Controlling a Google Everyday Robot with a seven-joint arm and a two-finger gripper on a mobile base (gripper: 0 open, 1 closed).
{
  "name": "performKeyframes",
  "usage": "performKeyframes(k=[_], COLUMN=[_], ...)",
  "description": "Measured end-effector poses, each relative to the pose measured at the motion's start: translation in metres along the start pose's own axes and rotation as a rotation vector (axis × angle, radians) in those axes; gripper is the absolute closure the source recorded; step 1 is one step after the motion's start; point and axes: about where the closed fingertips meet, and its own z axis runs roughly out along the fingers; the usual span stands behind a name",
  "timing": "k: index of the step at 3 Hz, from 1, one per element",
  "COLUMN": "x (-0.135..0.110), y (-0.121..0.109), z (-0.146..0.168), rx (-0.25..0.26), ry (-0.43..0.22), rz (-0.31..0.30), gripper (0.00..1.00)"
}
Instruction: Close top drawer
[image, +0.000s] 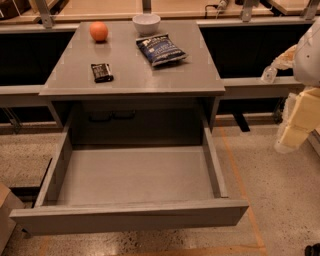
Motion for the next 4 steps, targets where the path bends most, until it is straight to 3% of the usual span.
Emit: performKeyframes(k=[1, 2, 3, 4], x=[0.000, -0.001, -0.004, 0.004], y=[0.000, -0.001, 0.012, 0.038], z=[0.000, -0.002, 0.021, 0.052], rx=[0.000, 0.009, -0.060, -0.155], ry=[0.000, -0.002, -0.011, 0.007], rz=[0.000, -0.001, -0.018, -0.057], gripper=[0.00, 0.13, 0.37, 0.60])
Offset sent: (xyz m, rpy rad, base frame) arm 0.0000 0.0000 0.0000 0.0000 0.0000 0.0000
